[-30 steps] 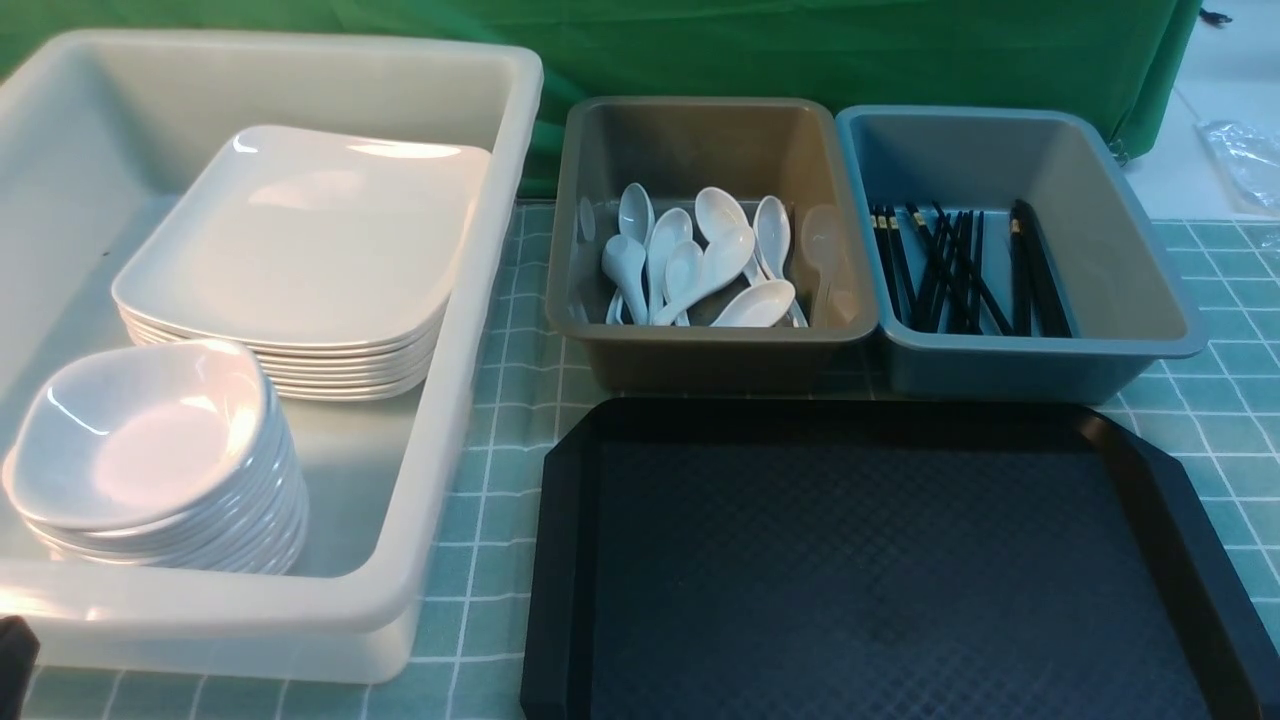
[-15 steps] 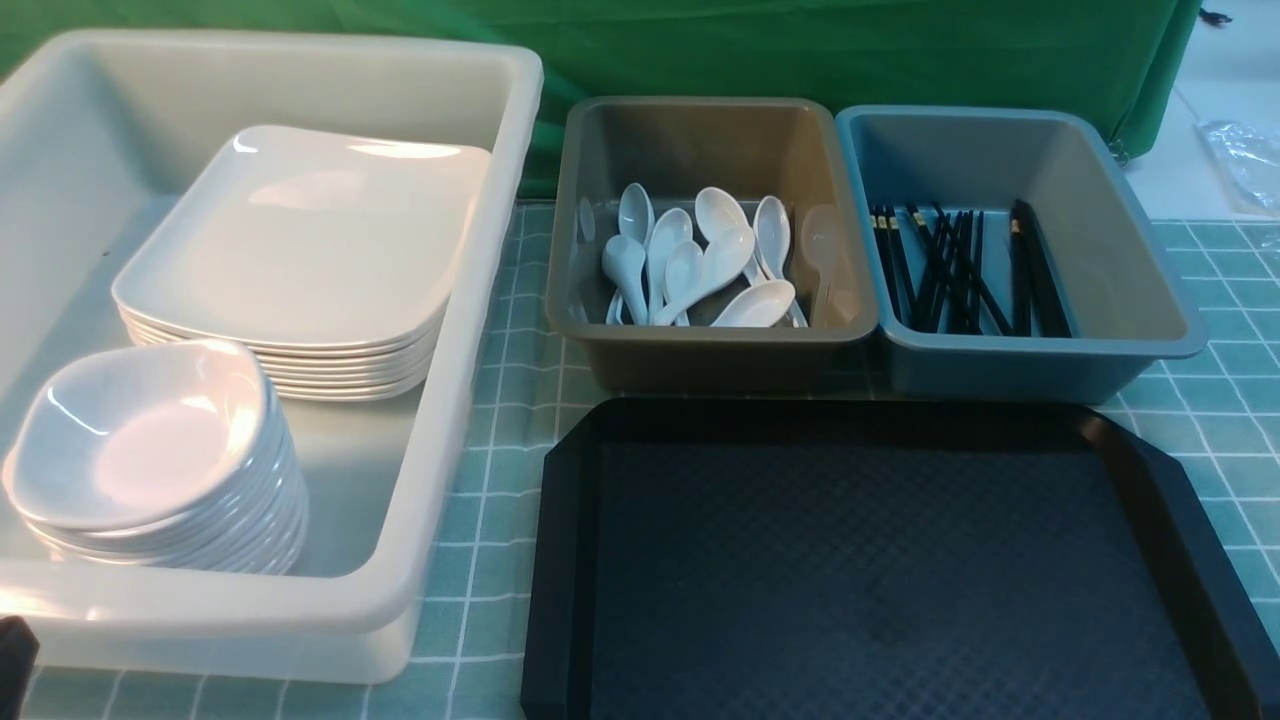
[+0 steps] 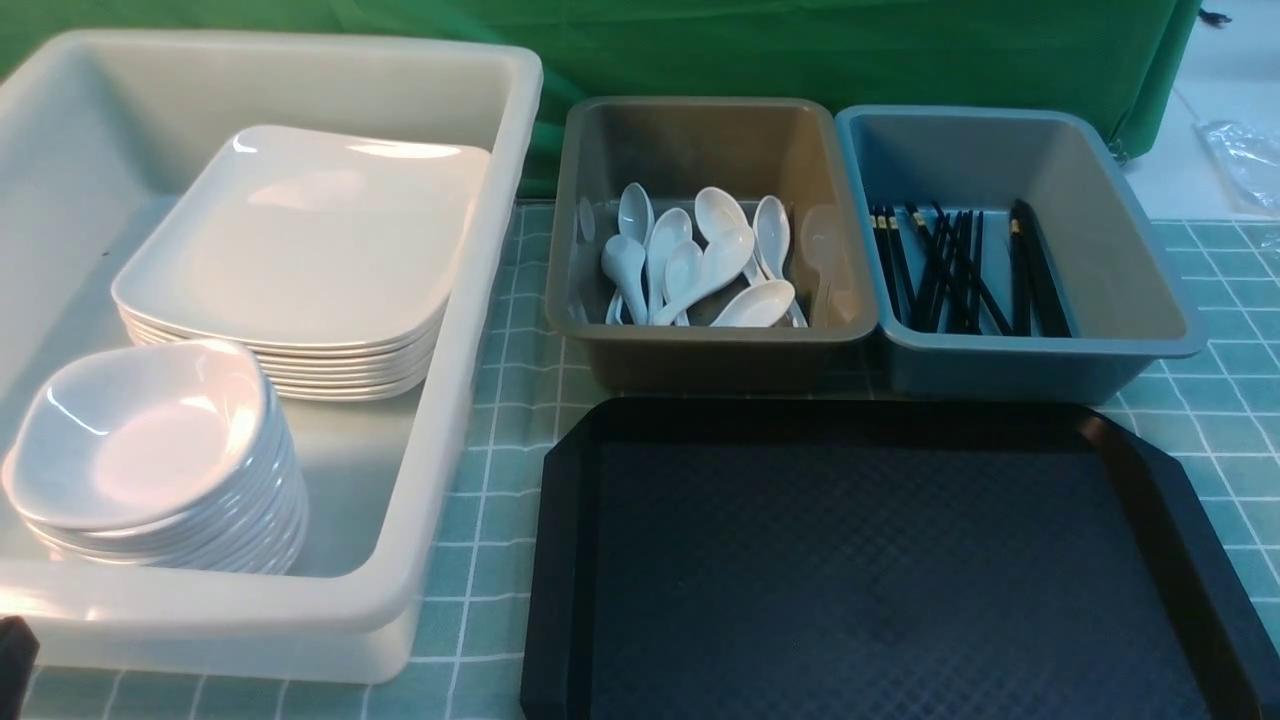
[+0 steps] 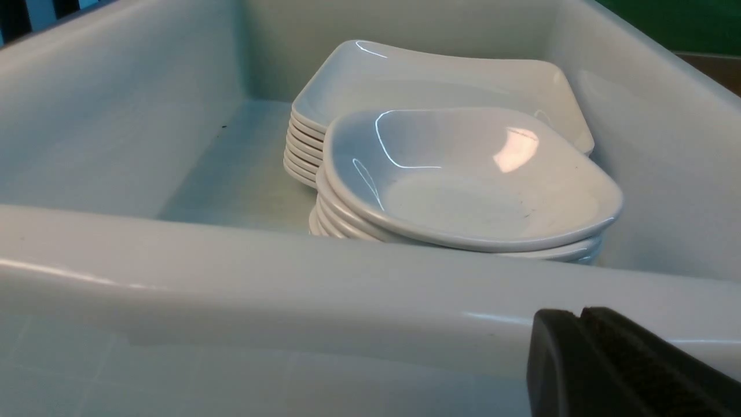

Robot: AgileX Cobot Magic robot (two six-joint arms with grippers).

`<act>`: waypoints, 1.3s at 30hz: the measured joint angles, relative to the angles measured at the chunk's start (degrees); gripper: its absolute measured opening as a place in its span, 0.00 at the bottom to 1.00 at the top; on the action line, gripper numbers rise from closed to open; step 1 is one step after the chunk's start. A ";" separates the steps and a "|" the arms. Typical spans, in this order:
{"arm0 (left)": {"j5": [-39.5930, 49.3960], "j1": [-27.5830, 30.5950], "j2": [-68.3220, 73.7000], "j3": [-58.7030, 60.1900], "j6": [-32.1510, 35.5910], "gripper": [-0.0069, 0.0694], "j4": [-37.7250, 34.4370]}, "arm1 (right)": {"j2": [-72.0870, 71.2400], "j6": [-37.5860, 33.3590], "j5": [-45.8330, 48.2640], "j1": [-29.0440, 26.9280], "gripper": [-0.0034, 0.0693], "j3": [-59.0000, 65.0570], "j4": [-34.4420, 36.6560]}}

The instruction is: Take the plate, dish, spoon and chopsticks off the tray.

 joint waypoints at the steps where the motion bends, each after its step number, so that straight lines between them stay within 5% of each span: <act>1: -0.06 0.00 0.00 0.00 0.00 0.11 0.00 | 0.00 -0.13 1.71 0.00 0.38 0.29 0.00; 39: 0.00 0.00 0.00 0.00 0.02 0.11 0.00 | -0.02 0.32 3.47 3.77 0.38 0.41 0.00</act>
